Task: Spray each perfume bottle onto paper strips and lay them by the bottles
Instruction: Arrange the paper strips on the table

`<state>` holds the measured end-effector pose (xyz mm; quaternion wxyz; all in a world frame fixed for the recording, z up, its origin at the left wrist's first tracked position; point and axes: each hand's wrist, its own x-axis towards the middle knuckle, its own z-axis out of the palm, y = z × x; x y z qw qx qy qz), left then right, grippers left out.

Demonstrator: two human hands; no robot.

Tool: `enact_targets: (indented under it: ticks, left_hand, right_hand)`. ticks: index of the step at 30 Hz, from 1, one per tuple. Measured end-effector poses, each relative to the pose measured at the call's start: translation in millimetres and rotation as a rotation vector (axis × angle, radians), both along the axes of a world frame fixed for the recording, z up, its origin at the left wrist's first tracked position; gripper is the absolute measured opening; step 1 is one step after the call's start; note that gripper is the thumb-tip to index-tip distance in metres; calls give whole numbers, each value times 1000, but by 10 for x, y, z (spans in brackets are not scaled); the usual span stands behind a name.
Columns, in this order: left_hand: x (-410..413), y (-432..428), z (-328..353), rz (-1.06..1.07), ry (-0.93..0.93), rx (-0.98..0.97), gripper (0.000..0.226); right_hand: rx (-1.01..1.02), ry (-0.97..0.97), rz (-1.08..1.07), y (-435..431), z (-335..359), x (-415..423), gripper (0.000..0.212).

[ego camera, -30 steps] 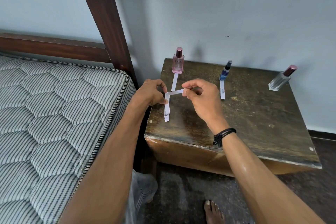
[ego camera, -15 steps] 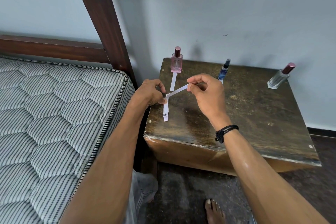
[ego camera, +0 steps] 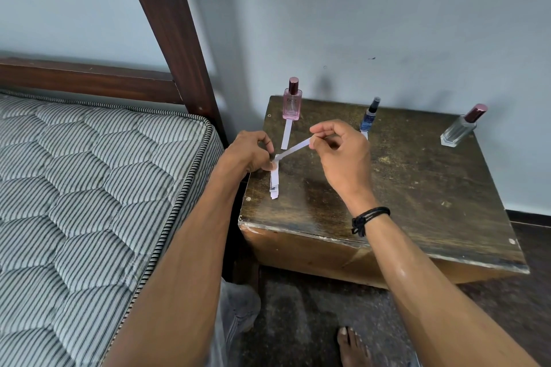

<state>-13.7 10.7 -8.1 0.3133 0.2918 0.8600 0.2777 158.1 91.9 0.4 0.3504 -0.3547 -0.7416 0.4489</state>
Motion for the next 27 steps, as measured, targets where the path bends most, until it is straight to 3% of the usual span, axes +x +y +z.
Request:
enact_targets:
  ticks: [7,12,15,20,27]
  left_hand:
    - [5,-11,-6,10,2,14,33]
    - [-13,-10,-5,-6,6,6,31]
    - [-3,-1,6,-6,12,3,31]
    - [-32,-19,33,-29,42,-33,35]
    - [-127,-99,65,-3,3,35,29]
  right_hand:
    - [22,46,-30,-14,-6,-6,18]
    - [-43,245,-237,342,177,145,23]
    - [-68,266,-259,377,157,196,23]
    - [-37,163,-195,366,115,201,22]
    - [137,-184,-18,387,133,277,20]
